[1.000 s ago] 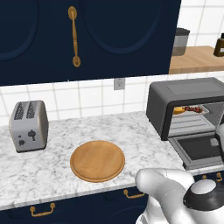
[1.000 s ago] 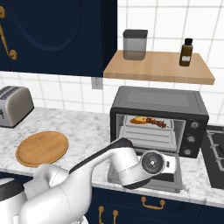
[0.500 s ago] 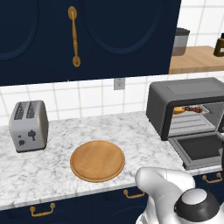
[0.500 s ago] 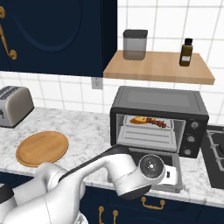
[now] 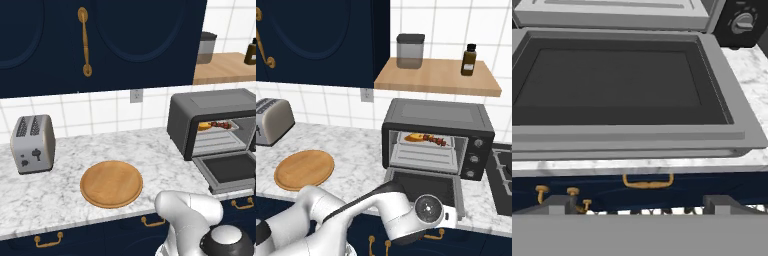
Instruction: Pick up the kebab skewer and baguette bread, and place them inside the toaster oven. Close the toaster oven door and start by setting the timer.
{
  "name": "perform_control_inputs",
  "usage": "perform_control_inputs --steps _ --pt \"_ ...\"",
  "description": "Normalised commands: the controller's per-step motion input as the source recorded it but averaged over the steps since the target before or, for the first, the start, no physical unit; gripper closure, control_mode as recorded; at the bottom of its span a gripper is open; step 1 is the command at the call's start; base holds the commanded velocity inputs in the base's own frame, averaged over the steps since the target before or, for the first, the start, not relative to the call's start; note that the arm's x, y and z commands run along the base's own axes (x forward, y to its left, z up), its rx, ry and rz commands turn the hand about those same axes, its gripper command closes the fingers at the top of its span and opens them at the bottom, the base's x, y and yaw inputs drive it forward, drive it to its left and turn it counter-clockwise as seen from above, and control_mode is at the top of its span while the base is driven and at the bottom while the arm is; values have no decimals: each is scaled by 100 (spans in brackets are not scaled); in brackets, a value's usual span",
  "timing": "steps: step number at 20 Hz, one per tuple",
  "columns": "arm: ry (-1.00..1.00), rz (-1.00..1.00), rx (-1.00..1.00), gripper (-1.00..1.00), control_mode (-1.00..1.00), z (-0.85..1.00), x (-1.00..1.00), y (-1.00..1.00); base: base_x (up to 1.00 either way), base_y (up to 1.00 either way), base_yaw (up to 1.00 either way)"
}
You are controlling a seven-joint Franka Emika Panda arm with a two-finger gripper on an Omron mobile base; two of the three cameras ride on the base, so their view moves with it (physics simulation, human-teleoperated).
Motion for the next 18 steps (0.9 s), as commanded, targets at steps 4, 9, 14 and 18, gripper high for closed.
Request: perform_control_inputs --steps 4,9,14,18 --pt "0 0 0 -100 -100 -22 1 0 0 0 0" --pt "0 0 0 -100 -100 -4 15 3 0 0 0" --pt "0 1 1 -100 -100 -1 24 4 0 0 0" --pt "0 2 2 -100 -100 -10 0 0 0 0 0"
